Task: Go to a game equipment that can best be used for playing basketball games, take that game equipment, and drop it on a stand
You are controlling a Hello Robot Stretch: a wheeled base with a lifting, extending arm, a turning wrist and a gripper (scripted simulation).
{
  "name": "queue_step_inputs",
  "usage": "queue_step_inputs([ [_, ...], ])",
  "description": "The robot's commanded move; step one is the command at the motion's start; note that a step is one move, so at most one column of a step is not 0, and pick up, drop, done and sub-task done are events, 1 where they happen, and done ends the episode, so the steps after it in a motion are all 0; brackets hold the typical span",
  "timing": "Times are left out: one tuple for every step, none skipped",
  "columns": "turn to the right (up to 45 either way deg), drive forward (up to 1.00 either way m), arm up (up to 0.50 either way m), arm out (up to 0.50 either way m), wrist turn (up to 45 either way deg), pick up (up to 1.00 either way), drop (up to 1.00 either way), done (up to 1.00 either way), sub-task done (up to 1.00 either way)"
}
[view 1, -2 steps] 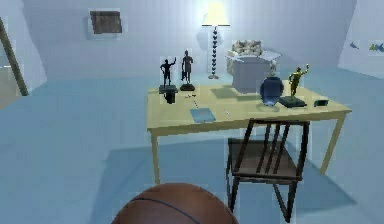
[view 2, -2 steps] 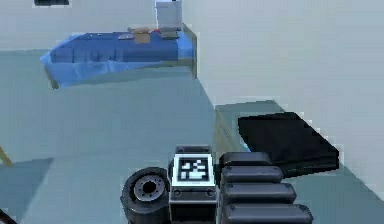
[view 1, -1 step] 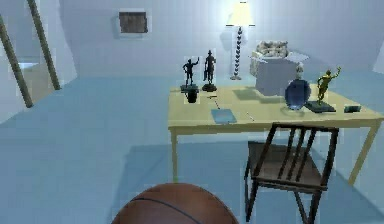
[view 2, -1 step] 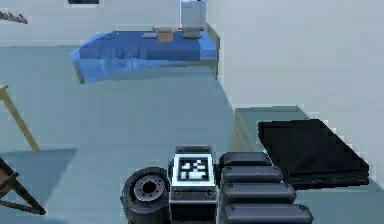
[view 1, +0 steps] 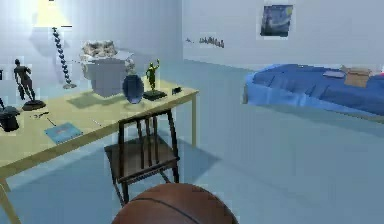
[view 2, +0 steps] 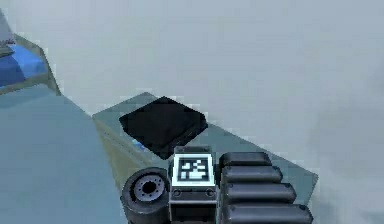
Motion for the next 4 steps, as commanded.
queue_step_inputs([
  [45.0,0.0,0.0,0.0,0.0,0.0,0.0,0.0,0.0],
  [36.0,0.0,0.0,0.0,0.0,0.0,0.0,0.0,0.0],
  [-45.0,0.0,0.0,0.0,0.0,0.0,0.0,0.0,0.0],
  [-45.0,0.0,0.0,0.0,0.0,0.0,0.0,0.0,0.0],
])
